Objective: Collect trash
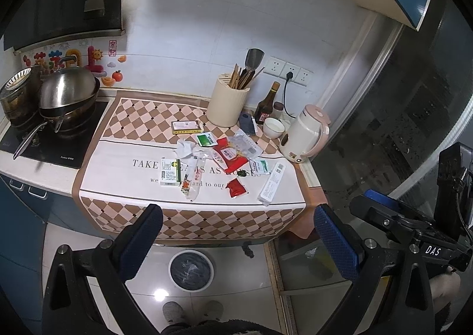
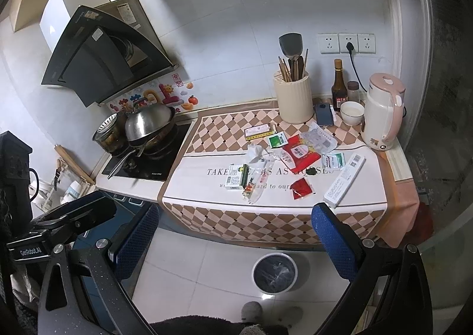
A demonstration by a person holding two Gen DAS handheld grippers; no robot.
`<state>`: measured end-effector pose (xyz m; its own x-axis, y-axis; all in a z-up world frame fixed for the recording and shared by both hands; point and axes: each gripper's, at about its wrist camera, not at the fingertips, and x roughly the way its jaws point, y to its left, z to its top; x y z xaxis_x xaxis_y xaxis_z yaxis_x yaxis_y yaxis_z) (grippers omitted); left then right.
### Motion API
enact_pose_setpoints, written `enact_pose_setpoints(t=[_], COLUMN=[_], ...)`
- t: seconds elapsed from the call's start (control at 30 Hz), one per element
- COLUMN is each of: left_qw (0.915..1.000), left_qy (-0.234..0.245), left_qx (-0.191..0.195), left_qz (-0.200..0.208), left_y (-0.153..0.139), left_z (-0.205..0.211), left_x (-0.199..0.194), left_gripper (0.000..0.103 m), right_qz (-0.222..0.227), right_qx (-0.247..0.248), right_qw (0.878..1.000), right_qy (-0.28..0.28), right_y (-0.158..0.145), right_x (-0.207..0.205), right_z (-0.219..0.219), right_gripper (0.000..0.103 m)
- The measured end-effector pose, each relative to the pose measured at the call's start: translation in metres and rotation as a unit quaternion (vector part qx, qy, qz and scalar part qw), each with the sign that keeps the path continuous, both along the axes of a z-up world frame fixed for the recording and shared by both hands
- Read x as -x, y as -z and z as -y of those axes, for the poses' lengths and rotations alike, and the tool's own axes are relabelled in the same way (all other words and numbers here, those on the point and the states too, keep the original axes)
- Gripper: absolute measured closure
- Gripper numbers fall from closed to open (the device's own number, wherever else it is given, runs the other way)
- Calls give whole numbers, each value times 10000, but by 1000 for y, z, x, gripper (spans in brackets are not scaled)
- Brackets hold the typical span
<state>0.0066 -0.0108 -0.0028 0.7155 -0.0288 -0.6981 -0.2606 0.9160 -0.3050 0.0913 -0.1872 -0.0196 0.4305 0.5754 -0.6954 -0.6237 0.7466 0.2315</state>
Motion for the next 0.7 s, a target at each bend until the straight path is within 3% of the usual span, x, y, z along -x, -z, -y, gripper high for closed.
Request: enact_pose_setpoints(t=[0.7], left_qw=[9999], left_qy=[26], left_qx=[109], left_qz=[4], left_y=[1], left_z=[7], left_x=[0], left_gripper=[0], right_qz=[-56], right_qx=[-21], right_qw=[9999], right_qy=[-91], right_y=[4], right_x=[1], right_z=[0], right_gripper=[0])
